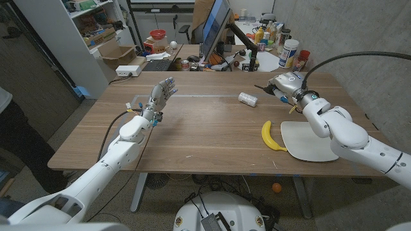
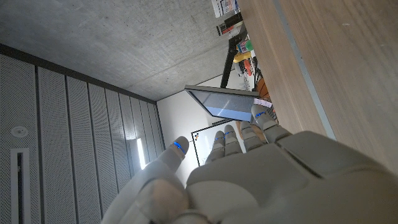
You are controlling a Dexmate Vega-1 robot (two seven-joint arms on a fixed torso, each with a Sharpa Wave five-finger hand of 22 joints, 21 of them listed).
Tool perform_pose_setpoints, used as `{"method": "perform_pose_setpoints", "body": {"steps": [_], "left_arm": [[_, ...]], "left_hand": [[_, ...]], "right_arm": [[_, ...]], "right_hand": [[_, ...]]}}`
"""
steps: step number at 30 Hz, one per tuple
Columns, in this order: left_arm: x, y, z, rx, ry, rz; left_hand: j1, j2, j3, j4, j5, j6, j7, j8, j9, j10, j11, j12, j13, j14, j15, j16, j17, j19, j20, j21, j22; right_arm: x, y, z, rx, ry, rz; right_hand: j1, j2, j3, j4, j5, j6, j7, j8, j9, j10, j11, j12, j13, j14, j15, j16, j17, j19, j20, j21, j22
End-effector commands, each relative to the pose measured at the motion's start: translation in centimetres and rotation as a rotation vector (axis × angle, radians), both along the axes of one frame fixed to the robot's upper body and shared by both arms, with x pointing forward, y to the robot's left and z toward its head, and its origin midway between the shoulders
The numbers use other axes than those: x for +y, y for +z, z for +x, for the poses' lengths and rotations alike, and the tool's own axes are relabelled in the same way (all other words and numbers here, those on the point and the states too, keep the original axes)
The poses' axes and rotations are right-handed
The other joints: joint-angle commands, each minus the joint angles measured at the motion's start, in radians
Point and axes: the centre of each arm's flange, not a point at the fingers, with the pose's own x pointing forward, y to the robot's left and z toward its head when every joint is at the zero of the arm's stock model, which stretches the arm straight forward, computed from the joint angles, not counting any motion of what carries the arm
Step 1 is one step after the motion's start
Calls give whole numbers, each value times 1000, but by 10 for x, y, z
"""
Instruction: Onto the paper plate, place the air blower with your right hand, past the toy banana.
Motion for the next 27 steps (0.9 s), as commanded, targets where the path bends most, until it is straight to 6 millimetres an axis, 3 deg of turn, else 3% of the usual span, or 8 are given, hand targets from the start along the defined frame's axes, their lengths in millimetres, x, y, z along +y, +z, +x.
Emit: {"method": "perform_pose_setpoints", "body": {"steps": [1, 16, 27], "left_arm": [[-5, 1, 4, 4, -11, 12], [-16, 4, 7, 3, -32, 29], [-18, 5, 5, -1, -34, 35]], "left_hand": [[-11, 99, -2, 3, 0, 0, 3, 2, 2, 0, 5, 2, 3, 0, 9, 5, 6, 4, 5, 0, 4], [-11, 98, -2, 3, 0, 0, 3, 2, 2, 0, 3, 2, 3, 0, 9, 5, 6, 4, 4, -1, 4], [-11, 98, -3, 3, 0, 0, 2, 2, 2, -1, 4, 1, 3, 0, 8, 5, 6, 4, 4, -2, 4]], "right_arm": [[-33, -17, -16, 27, -61, 20], [-71, -41, -35, 95, -129, 104], [-98, -59, -48, 38, -246, 101]], "right_hand": [[15, 4, -4, -3, 10, 35, 23, 7, 4, 3, -10, 8, 10, 9, -9, -4, 2, -9, -59, 10, 0], [26, 5, -4, -6, 12, 38, 20, 10, 1, -2, -14, 11, 14, 1, -7, -19, 7, -21, -60, 18, -6], [28, 3, -7, -5, 13, 41, 16, 14, 1, -5, -18, 11, 15, -3, -7, -28, 10, -32, -59, 23, -10]]}}
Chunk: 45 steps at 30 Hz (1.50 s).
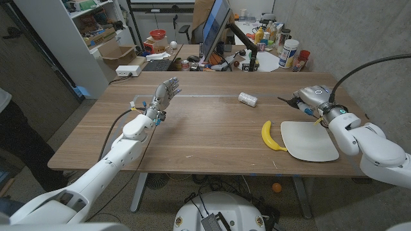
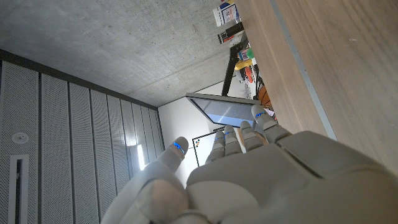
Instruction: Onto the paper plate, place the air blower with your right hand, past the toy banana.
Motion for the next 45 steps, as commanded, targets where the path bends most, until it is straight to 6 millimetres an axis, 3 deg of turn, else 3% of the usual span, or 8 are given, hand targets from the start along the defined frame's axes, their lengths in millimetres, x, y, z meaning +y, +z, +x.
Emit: {"method": "perform_pose_setpoints", "body": {"steps": [1, 14, 32, 38, 45], "left_arm": [[-4, 2, -2, -3, -5, 10], [-9, 5, -4, -10, -11, 18], [-6, 3, -5, -8, -11, 16], [-4, 3, -5, -9, -11, 15], [-3, 3, -6, -12, -14, 16]], "left_hand": [[-8, 102, 0, 0, 0, 0, 2, 2, 2, -1, 4, 1, 3, 0, 7, 5, 6, 4, 4, -2, 4], [-8, 102, -1, 0, 0, 0, 4, 2, 2, -1, 4, 1, 3, 0, 8, 5, 6, 4, 3, -3, 4], [-8, 102, -2, 0, 1, -1, 3, 2, 2, -1, 4, 1, 3, -1, 8, 5, 6, 5, 3, -4, 4], [-8, 102, -2, 0, 1, -1, 4, 2, 2, -1, 4, 1, 3, -2, 9, 5, 6, 5, 3, -5, 4], [-8, 102, -3, 0, 1, 0, 4, 2, 2, -1, 4, 2, 3, -1, 9, 5, 6, 5, 3, -6, 4]], "right_arm": [[-29, -17, -16, -37, -109, -1], [-37, -36, -22, 67, -108, 63], [-22, -48, -18, 166, -36, 122], [-16, -50, -13, 202, -31, 120], [-12, -53, -6, 266, -52, 127]], "right_hand": [[15, 3, -2, -2, 7, 32, 22, 8, 3, 3, -8, 7, 15, -3, -7, -6, 5, -7, -70, 8, -1], [21, 6, -3, -1, 9, 33, 18, 10, 1, 4, -9, 7, 13, -1, -9, -14, 10, -15, -71, 16, -4], [35, 12, -4, -2, 9, 33, 24, 13, -1, 9, -6, 9, 8, 21, -10, -16, 20, -9, -72, 37, -9], [45, 14, -3, -4, 8, 37, 30, 15, -6, 17, 12, 8, -2, 39, -11, -15, 26, 3, -72, 52, -12], [54, 16, -1, -5, 7, 35, 36, 13, -9, 25, 15, 9, -9, 61, -12, -9, 34, 17, -71, 66, -14]]}}
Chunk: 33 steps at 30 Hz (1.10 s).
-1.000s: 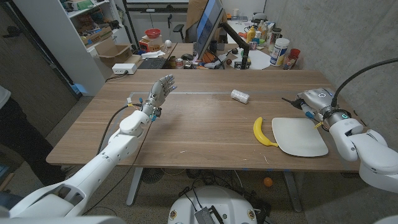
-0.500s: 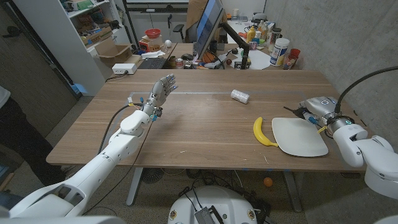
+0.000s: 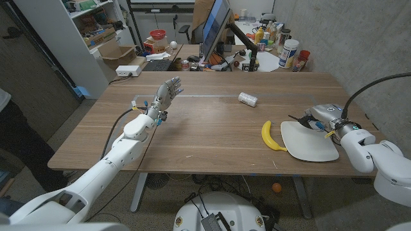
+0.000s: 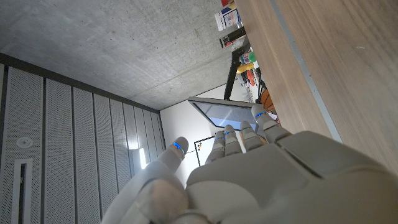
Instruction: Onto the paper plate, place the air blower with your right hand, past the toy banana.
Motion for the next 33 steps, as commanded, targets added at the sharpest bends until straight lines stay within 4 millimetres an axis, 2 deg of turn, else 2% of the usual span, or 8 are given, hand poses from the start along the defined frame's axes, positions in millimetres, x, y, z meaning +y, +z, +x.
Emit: {"method": "perform_pose_setpoints", "body": {"steps": [1, 33], "left_arm": [[2, 1, -1, -6, -4, 0], [-4, 5, -2, -5, -15, 8]], "left_hand": [[-8, 102, -3, 0, 1, 0, 4, 2, 2, -1, 4, 1, 3, -1, 9, 5, 6, 6, 4, -2, 4], [-8, 103, -3, 0, 1, 1, 2, 3, 2, -2, 5, 1, 3, -1, 8, 5, 5, 7, 5, -4, 4]], "right_arm": [[9, -7, 9, 95, -6, 11], [18, -30, 27, 162, -65, -19]], "right_hand": [[40, 24, -1, -5, 4, 31, 40, 3, 0, 14, 2, 5, -5, 22, 1, 3, 8, 12, -69, 13, -1], [36, 18, -12, 9, -11, 28, 33, 4, -5, 4, -6, 3, -4, 20, 6, -21, 16, -9, -69, 39, -19]]}}
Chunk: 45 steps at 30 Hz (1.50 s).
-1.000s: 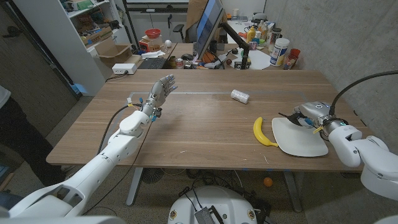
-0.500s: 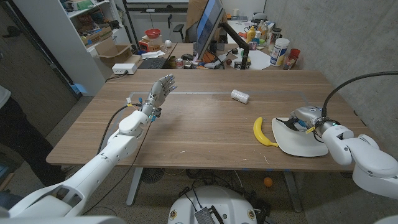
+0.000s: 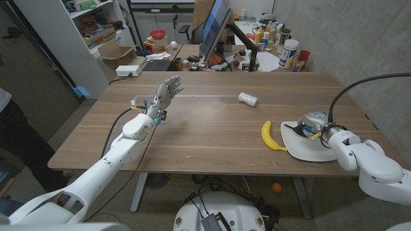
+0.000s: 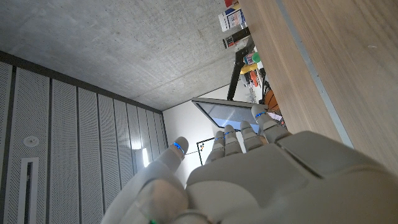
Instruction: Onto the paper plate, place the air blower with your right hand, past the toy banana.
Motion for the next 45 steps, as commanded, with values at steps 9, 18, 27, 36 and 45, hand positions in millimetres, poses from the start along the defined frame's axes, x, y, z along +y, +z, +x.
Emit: {"method": "perform_pose_setpoints", "body": {"steps": [9, 18, 27, 36, 45], "left_arm": [[-4, 1, 5, 9, 0, 13], [-8, 5, 7, 3, -13, 22], [-8, 6, 9, -2, -15, 19], [-8, 2, 14, 9, -22, 14], [-10, 3, 16, 10, -29, 16]], "left_hand": [[-7, 103, -3, 0, 1, 1, 2, 2, 2, -1, 4, 1, 3, -2, 9, 5, 5, 7, 4, -5, 4], [-7, 104, -3, -1, 1, -1, 3, 2, 2, -2, 6, 1, 3, -4, 8, 4, 5, 7, 7, -5, 4], [-5, 104, -2, -2, 1, -2, 2, 2, 2, -6, 7, 0, 3, -5, 12, 4, 5, 7, 10, -6, 4], [-3, 104, 0, -4, 1, -4, 1, 1, 2, -7, 8, 0, 3, -6, 12, 3, 4, 7, 11, -7, 4], [-1, 104, 2, -5, 1, -6, 2, 0, 2, -7, 8, 0, 3, -5, 11, 3, 4, 7, 11, -8, 4]], "right_arm": [[-1, -11, 8, 47, -48, 3], [0, -12, 9, 65, -102, -22], [-3, -11, 9, 101, -117, -7], [-6, -6, 6, 93, -124, -1], [-5, 2, 4, 85, -121, -2]], "right_hand": [[3, 11, -23, 17, -17, 21, 28, 3, -5, 4, 0, -9, -17, -5, 9, -27, -17, -17, -66, 14, -10], [-129, -51, -108, 72, -25, -168, -25, -170, -84, 4, -21, -22, -78, -34, 2, -68, -29, -73, -42, 9, -85], [-179, -62, -134, 93, -17, -174, -26, -242, -143, -9, -8, -69, -150, -68, 1, -153, -147, -99, -9, -6, -133], [-203, -77, -144, 100, -9, -168, -26, -274, -183, -76, -8, -144, -219, -138, 0, -216, -263, -112, 4, -23, -145], [-245, -107, -167, 115, -5, -240, -18, -291, -216, -174, -3, -255, -288, -257, 1, -223, -376, -105, 15, -38, -147]]}}
